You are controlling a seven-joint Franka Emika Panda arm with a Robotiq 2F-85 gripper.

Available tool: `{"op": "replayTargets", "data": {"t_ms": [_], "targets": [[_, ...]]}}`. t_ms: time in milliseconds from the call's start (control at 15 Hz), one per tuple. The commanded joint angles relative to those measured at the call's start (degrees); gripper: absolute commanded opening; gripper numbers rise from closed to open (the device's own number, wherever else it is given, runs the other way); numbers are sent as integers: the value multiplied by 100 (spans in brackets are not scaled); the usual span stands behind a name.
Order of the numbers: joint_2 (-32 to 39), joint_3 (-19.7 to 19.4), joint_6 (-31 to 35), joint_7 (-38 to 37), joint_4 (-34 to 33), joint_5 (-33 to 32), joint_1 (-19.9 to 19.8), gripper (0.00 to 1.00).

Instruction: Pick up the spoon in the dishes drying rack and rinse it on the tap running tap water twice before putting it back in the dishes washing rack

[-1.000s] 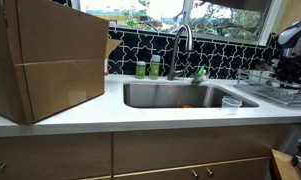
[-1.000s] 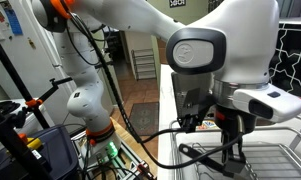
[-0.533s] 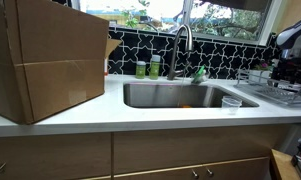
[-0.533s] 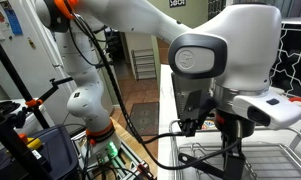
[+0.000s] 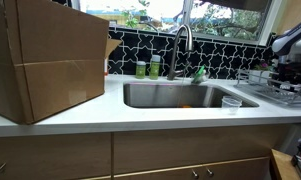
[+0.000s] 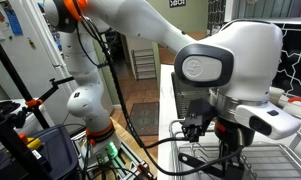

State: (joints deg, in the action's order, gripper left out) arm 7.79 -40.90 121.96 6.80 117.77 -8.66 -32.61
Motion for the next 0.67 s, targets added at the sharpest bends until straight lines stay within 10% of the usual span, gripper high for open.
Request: {"op": "replayTargets", "data": {"t_ms": [0,467,600], "targets": [[4,22,48,-140,12,-362,6,51],[-44,80,23,-169,4,-1219,144,0],[-68,82,22,-283,-25,-1567,210,5]]}}
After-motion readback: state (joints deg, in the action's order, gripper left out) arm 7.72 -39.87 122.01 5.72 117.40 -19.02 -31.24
